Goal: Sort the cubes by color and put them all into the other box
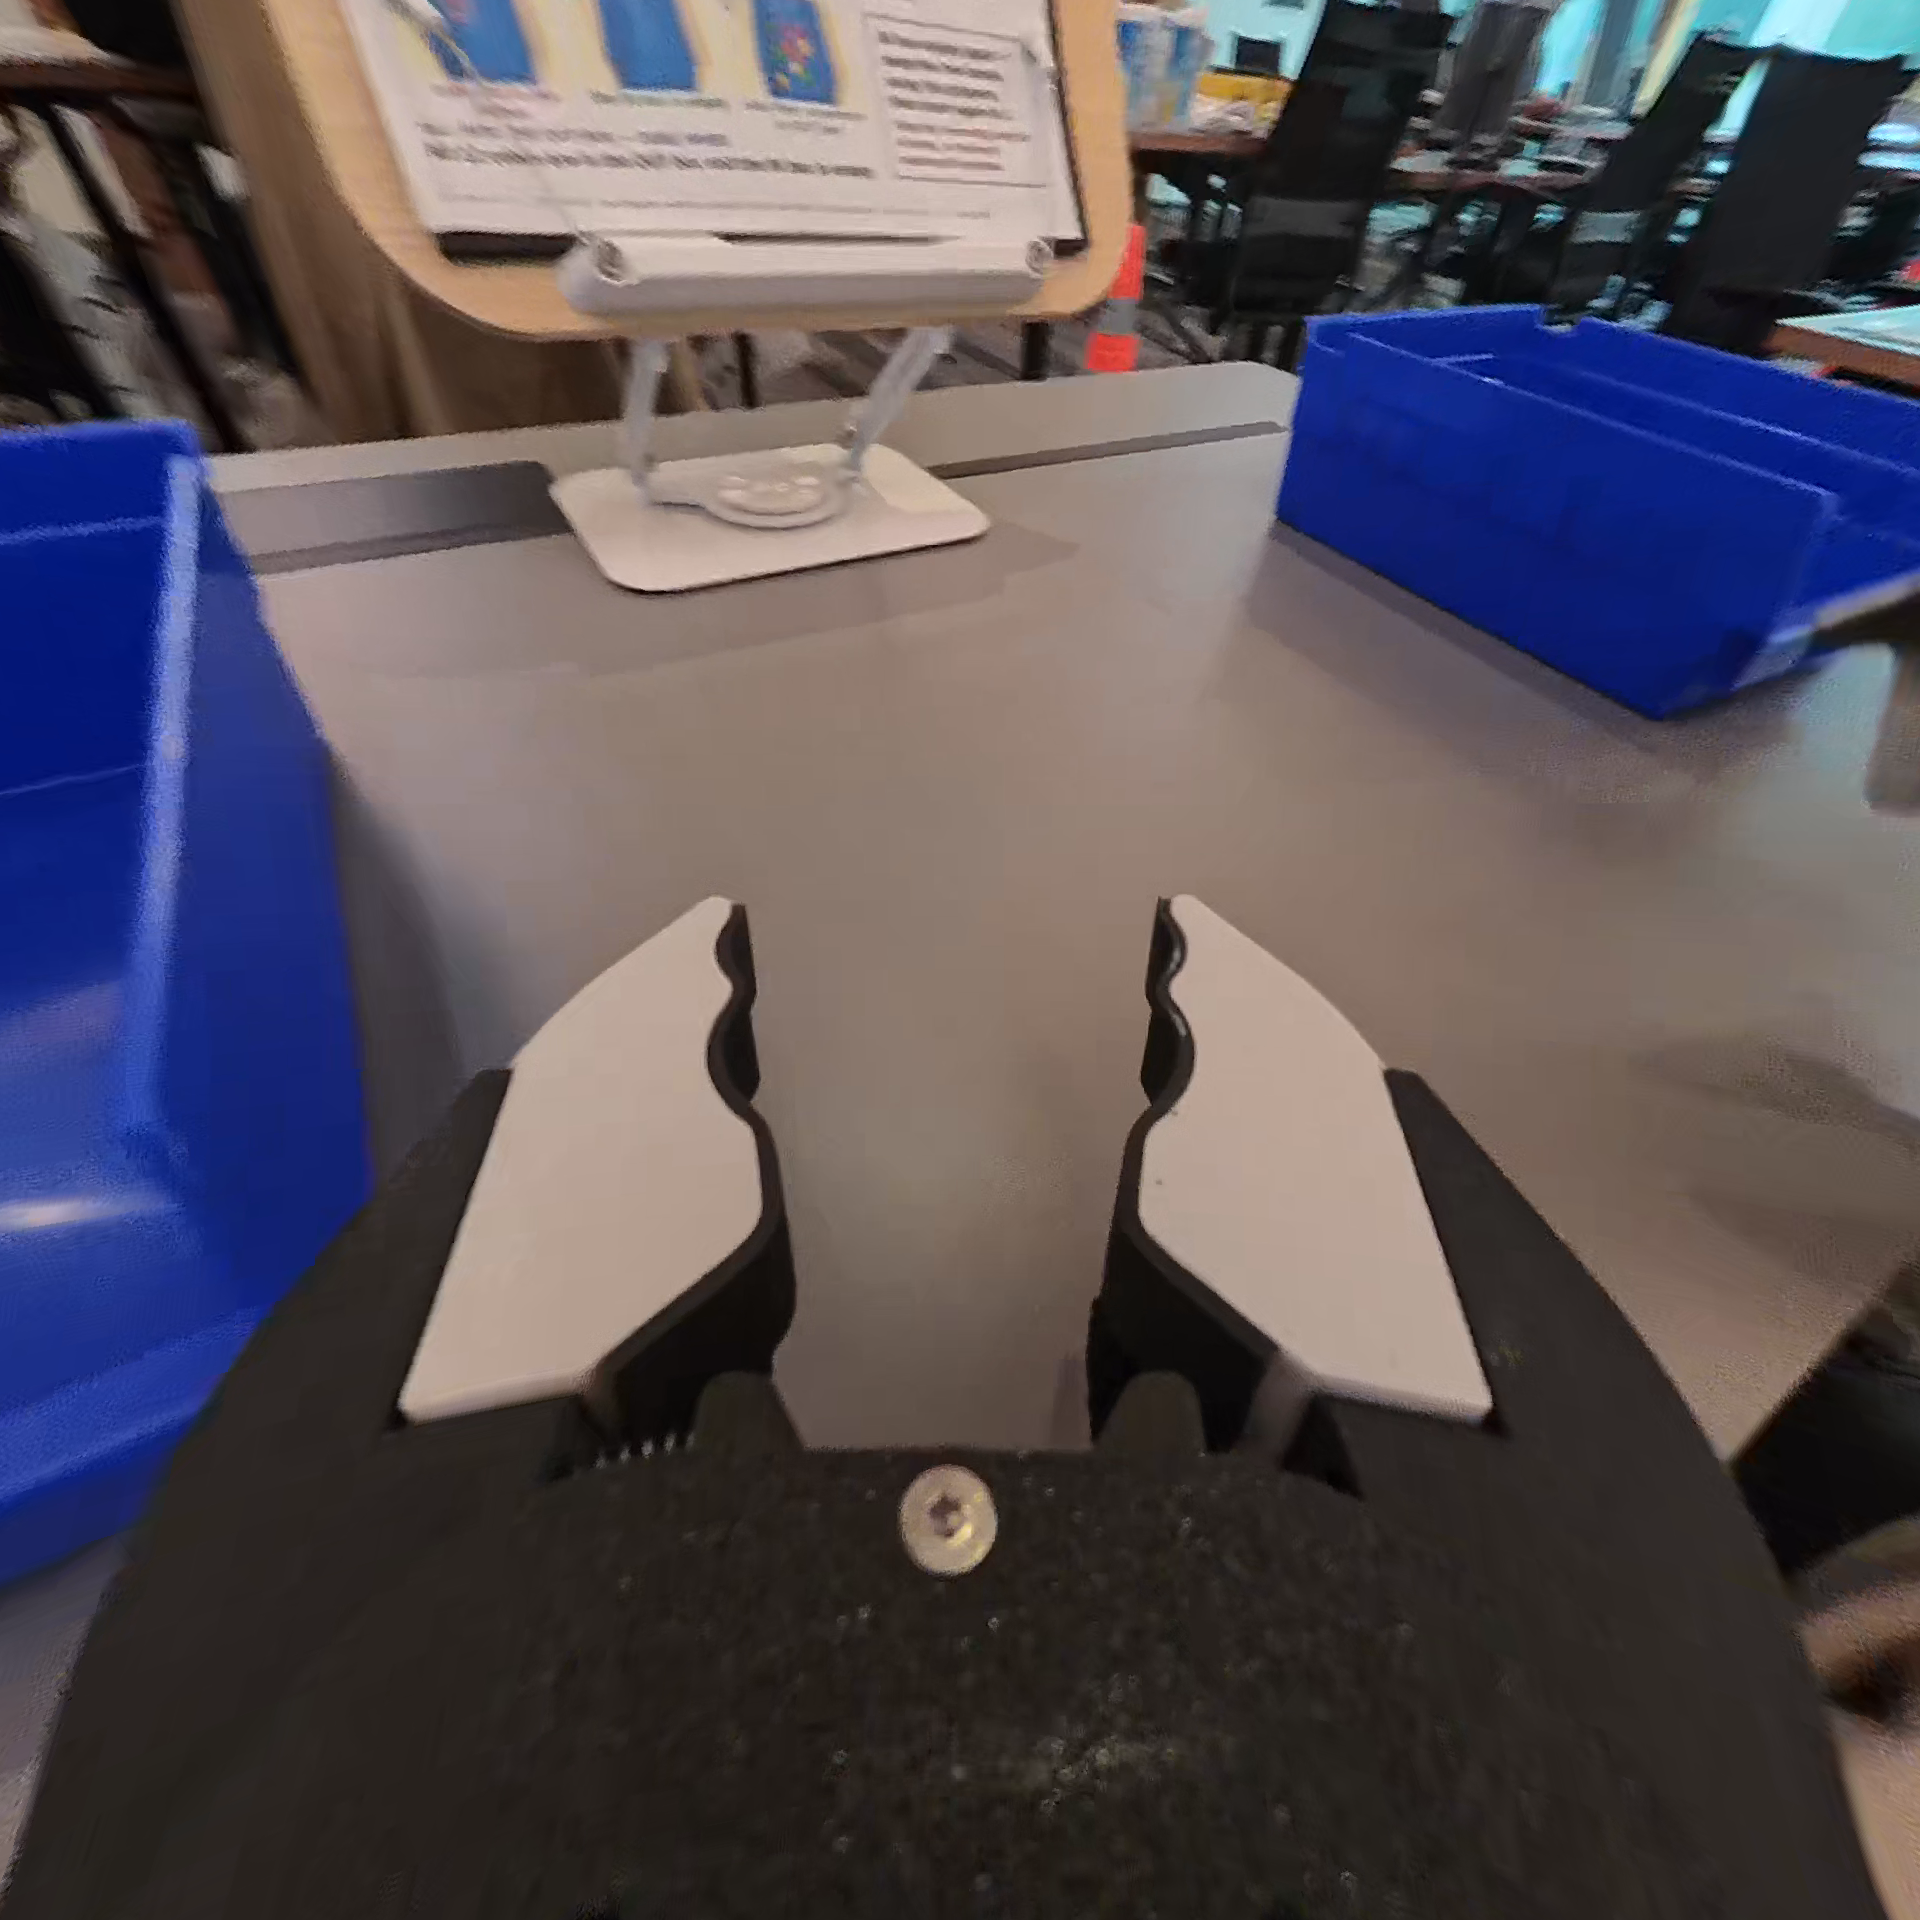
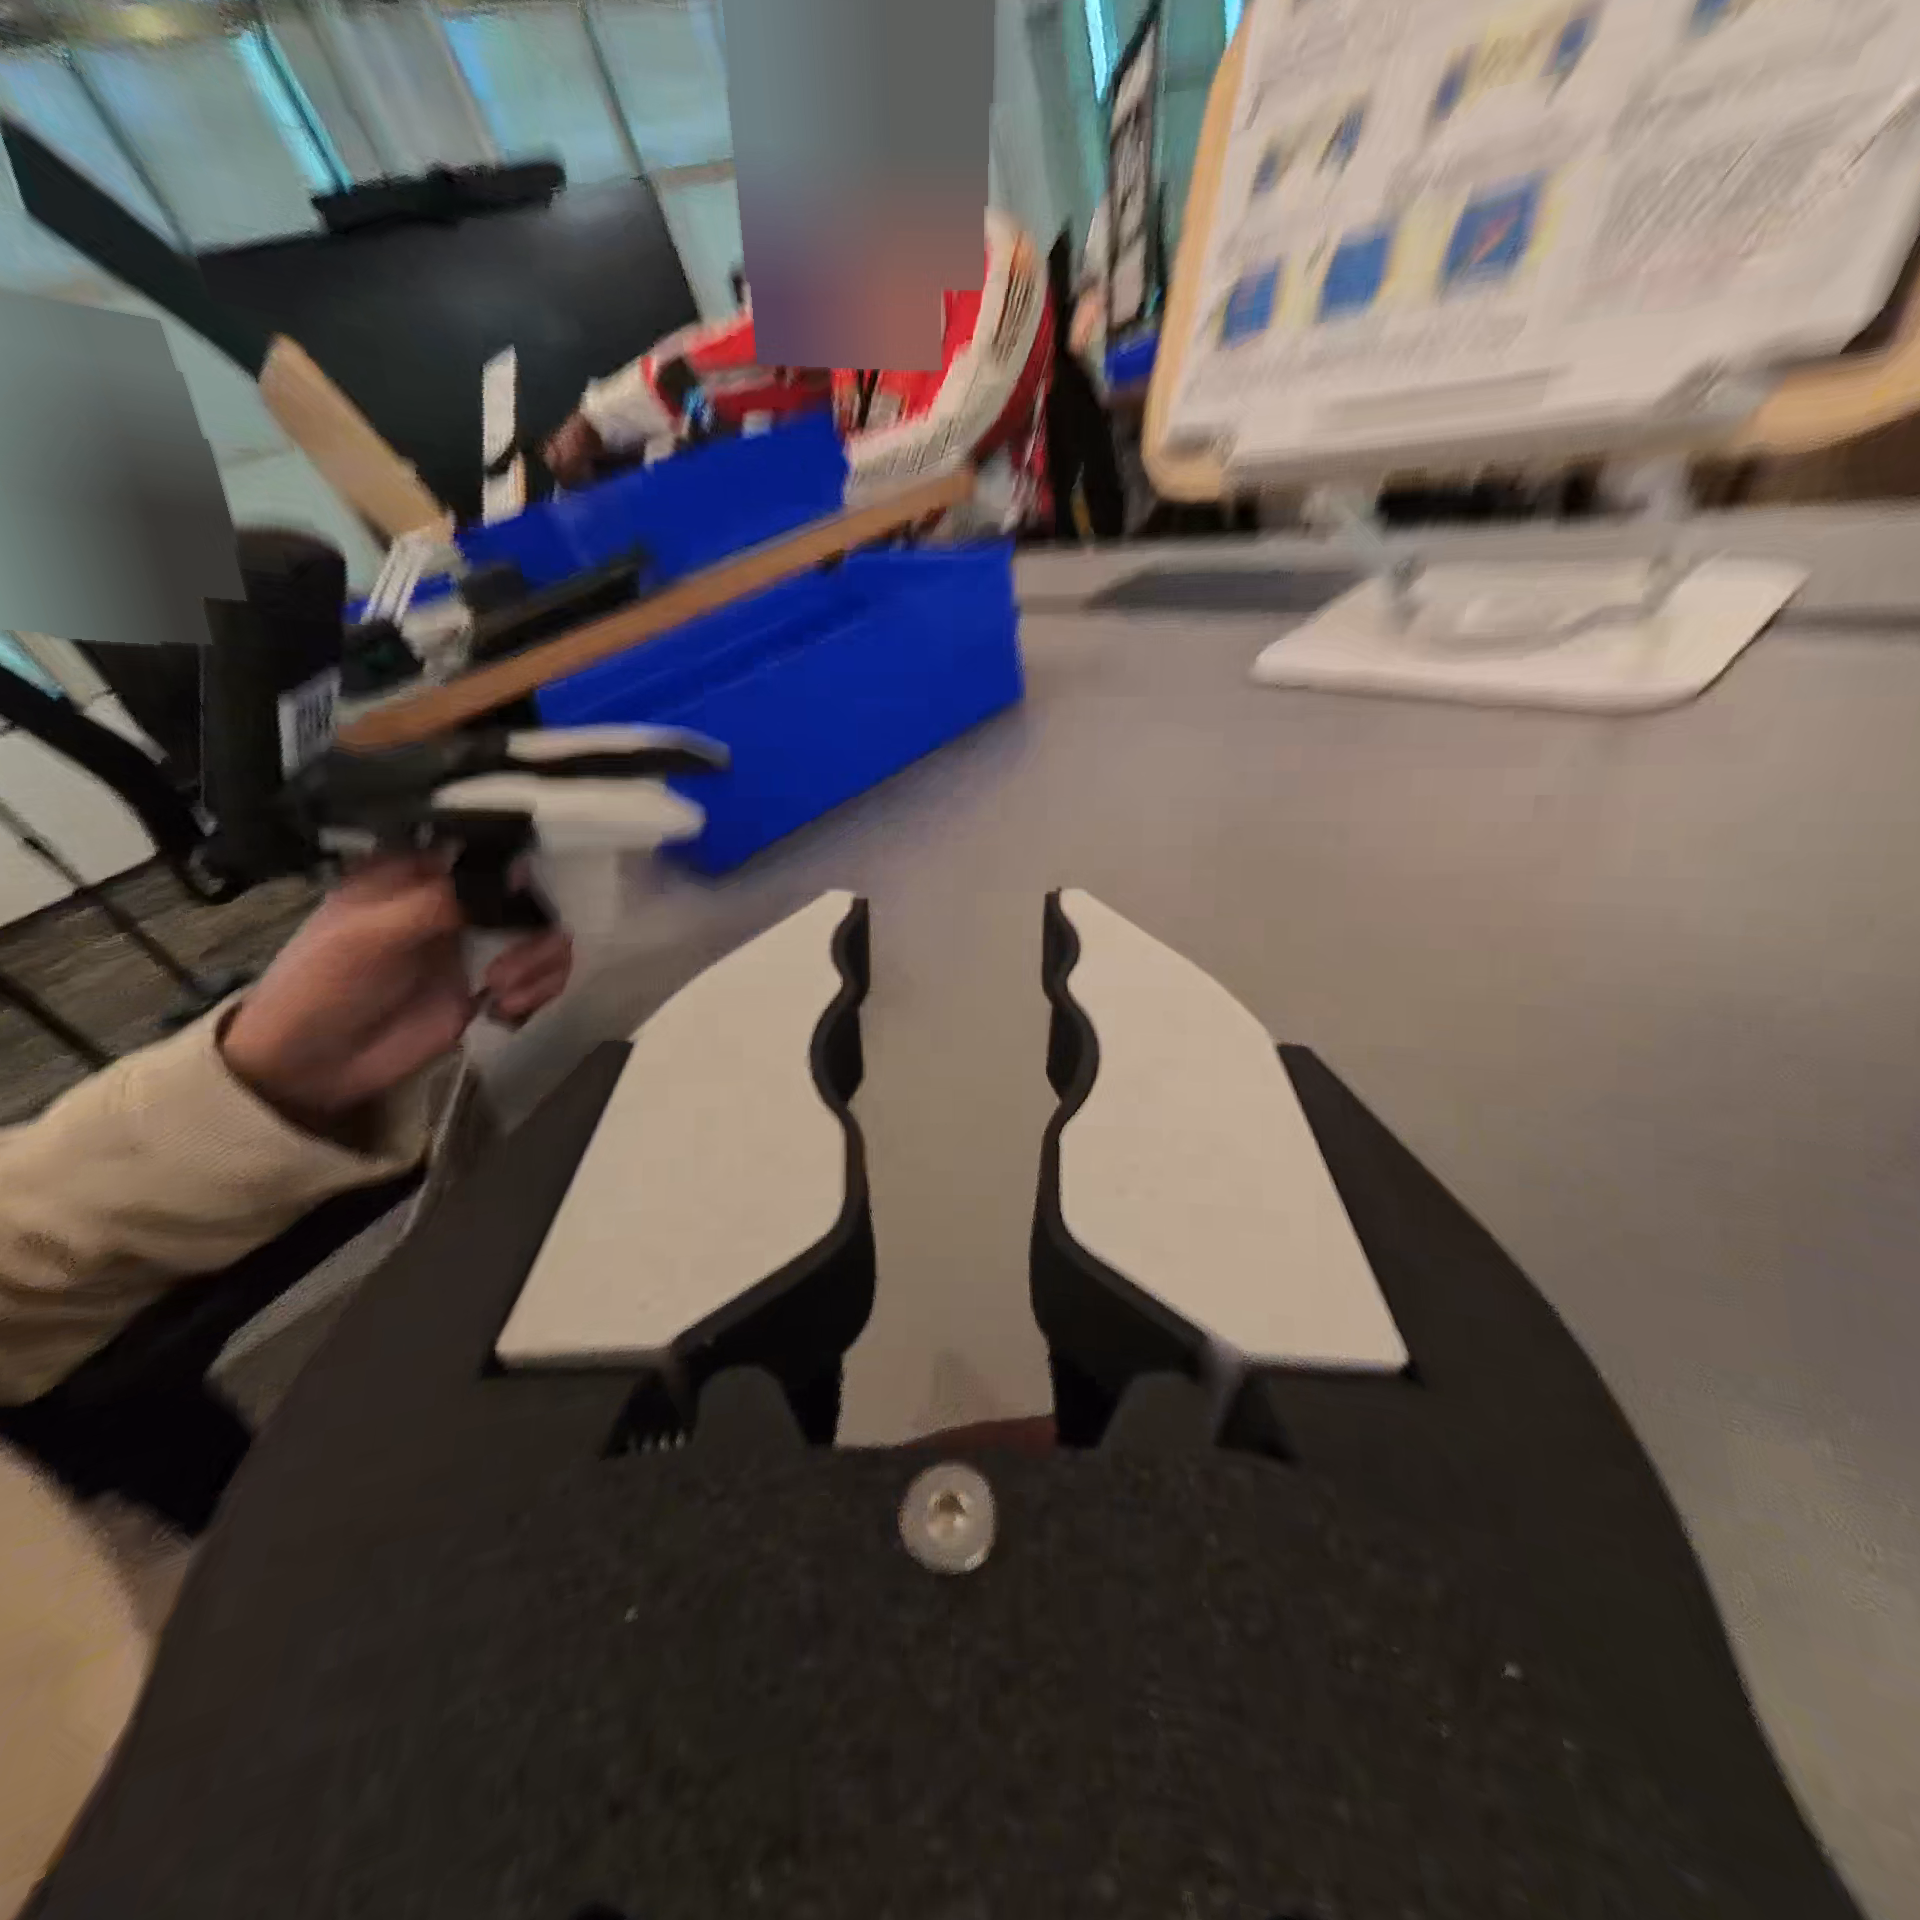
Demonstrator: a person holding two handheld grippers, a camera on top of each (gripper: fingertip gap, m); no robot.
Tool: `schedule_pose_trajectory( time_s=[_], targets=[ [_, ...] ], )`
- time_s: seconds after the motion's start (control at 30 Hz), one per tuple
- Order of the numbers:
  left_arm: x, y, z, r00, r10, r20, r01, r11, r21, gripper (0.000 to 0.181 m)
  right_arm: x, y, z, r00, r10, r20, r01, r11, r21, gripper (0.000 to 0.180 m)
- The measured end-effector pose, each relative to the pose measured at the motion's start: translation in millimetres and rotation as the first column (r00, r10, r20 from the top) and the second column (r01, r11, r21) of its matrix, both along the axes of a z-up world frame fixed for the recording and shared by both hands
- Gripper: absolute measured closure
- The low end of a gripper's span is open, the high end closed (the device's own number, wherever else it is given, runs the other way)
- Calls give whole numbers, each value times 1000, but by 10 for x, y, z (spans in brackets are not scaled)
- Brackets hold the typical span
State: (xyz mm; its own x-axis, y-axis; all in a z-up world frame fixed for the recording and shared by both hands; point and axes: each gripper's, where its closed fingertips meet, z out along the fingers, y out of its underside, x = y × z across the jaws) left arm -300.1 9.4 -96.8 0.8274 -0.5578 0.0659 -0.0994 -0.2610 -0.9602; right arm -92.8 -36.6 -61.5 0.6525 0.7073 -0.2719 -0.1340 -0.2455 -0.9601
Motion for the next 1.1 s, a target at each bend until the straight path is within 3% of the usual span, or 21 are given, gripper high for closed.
schedule_pose_trajectory(
  time_s=[0.07,0.17,0.4,0.5,0.57,0.63,0.7,0.83,0.93,1.03,1.1],
  targets=[
    [-91,-44,20,998,59,-15,-58,996,61,109,-138,-170,-275,1000,-12,20,14,998,-64,143],
    [-46,-110,74,999,40,-3,-40,995,95,109,-193,-278,-413,1000,-22,16,23,996,-86,135],
    [240,-201,3,997,-63,-35,65,996,62,107,-49,-255,-443,997,-80,19,81,993,-86,126],
    [321,-240,-75,993,-99,-59,101,994,39,107,609,30,-262,937,-339,78,339,941,22,122],
    [347,-262,-95,991,-113,-67,116,993,36,107,1309,251,-215,827,-551,109,549,834,55,116],
    [363,-265,-119,989,-122,-80,124,992,31,107,1698,433,-318,744,-635,208,637,768,66,106],
    [399,-263,-159,987,-139,-84,141,990,17,107,1737,589,-481,738,-616,275,636,772,22,102],
    [504,-270,-284,979,-176,-102,173,984,-40,106,1287,678,-600,861,-448,240,483,869,-110,88],
    [669,-255,-254,975,-196,-103,195,981,-25,107,983,503,-428,953,-285,107,296,948,-115,116],
    [1092,-253,-159,955,-289,-62,286,956,-60,101,1270,316,-180,912,-397,106,400,916,-7,112],
    [1479,-227,-37,937,-346,-38,343,937,-62,101,1645,188,-18,830,-542,133,537,841,70,110]
  ],
)
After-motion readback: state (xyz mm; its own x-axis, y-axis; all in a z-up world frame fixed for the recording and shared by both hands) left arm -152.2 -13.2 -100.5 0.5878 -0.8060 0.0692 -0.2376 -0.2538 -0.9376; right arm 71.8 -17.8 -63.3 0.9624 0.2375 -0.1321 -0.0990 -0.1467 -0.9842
